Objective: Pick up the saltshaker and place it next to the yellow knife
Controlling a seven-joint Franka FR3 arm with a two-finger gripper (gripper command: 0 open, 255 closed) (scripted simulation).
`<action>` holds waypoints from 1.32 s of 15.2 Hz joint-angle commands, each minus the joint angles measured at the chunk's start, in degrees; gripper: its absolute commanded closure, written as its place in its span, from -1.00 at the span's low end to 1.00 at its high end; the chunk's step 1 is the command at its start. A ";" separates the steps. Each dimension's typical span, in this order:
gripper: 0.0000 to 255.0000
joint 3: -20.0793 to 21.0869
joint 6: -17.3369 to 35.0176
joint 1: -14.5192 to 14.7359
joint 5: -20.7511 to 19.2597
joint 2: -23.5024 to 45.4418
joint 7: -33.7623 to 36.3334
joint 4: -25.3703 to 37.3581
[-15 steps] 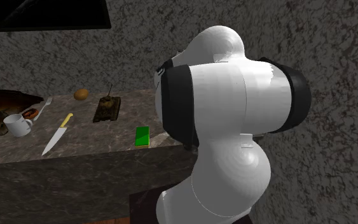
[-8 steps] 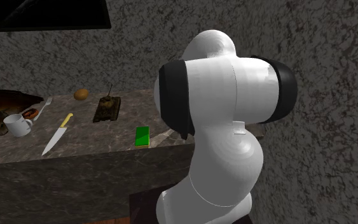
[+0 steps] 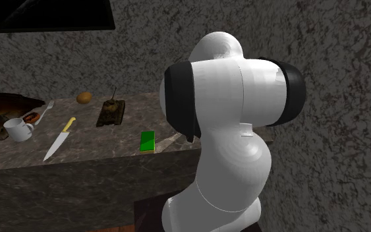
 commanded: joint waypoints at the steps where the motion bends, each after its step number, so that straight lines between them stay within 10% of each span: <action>1: 1.00 0.00 0.00 0.00 0.00 0.00 0.00 0.00; 20: 1.00 0.22 -8.24 -0.06 -0.46 -4.35 0.42 3.92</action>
